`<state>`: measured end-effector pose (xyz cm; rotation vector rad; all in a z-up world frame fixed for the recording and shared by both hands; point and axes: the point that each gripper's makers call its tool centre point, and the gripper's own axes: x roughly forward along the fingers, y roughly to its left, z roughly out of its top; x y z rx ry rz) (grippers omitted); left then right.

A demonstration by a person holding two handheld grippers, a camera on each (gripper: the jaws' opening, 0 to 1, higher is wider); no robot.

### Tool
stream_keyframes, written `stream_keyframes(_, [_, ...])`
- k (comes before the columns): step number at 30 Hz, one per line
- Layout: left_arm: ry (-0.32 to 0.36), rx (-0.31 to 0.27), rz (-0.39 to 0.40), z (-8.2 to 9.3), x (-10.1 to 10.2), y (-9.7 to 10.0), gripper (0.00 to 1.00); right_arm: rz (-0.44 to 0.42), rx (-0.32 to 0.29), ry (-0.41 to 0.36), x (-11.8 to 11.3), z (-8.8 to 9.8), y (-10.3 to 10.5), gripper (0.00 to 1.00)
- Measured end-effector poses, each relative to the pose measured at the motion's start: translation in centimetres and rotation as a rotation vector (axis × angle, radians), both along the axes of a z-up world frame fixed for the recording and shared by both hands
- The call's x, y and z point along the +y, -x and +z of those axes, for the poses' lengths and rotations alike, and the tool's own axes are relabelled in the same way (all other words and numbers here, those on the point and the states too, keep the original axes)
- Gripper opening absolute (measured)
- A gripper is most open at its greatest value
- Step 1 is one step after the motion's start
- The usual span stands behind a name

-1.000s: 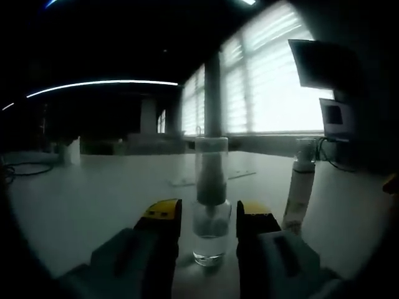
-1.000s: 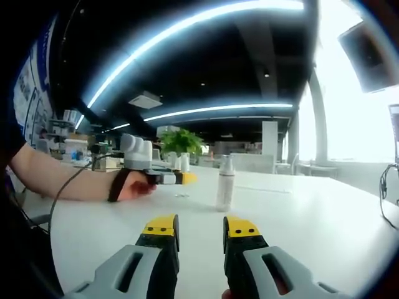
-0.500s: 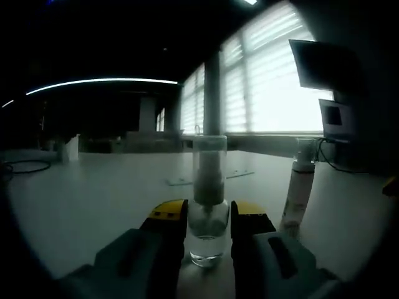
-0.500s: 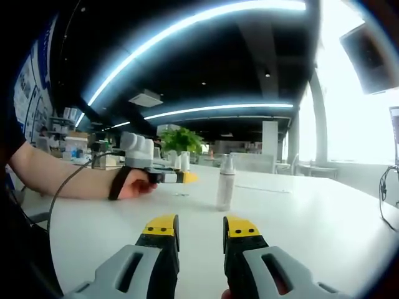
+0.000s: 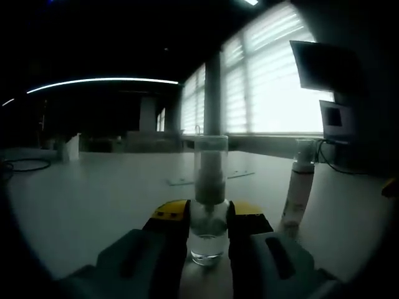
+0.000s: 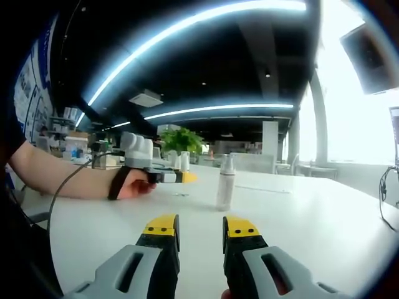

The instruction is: Clamp pump bottle remove cover press pump head put on cover

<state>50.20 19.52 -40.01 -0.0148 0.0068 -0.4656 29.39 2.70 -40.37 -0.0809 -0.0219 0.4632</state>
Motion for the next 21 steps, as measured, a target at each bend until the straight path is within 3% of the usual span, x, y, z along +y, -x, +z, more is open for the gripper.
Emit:
stream_keyframes(15, [0.000, 0.015, -0.008, 0.1, 1.3, 0.3, 0.15, 0.006, 0.001, -0.004, 0.1, -0.1, -0.2, 0.22])
stream_keyframes(21, [-0.004, -0.025, -0.040, 0.9, 1.3, 1.4, 0.15, 0.005, 0.000, -0.001, 0.1, -0.1, -0.1, 0.22])
